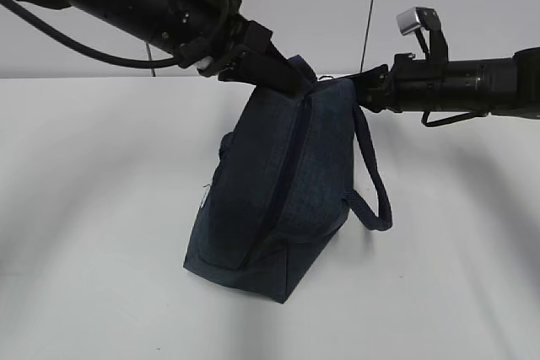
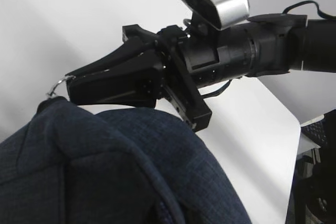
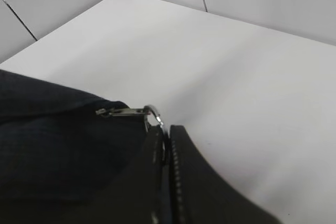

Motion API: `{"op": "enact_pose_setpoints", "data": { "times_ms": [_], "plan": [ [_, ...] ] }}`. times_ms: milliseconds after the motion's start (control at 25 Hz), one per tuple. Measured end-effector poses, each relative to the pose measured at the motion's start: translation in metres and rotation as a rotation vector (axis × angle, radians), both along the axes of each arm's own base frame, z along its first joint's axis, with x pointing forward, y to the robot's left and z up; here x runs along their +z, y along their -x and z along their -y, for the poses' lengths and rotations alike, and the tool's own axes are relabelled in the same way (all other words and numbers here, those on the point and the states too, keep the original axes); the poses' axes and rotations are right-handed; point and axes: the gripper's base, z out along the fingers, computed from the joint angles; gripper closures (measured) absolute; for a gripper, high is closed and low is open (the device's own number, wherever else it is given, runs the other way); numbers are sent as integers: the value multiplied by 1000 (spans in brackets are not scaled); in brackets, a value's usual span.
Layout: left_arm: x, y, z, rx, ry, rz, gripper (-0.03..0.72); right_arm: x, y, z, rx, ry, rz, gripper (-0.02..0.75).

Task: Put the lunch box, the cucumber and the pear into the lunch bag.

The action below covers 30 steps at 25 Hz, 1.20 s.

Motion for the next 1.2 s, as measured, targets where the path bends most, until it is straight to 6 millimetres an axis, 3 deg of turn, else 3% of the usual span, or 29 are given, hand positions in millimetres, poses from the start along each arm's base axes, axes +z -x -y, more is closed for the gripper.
{"op": "enact_pose_setpoints", "data": {
  "times_ms": [880, 1200],
  "plan": [
    [-4, -7, -5, -11, 48, 29, 657, -49, -4, 1, -1, -16, -109, 737],
    [-4, -9, -8, -1, 53, 35, 657, -51, -4, 0, 1, -27, -113, 736]
  ]
}}
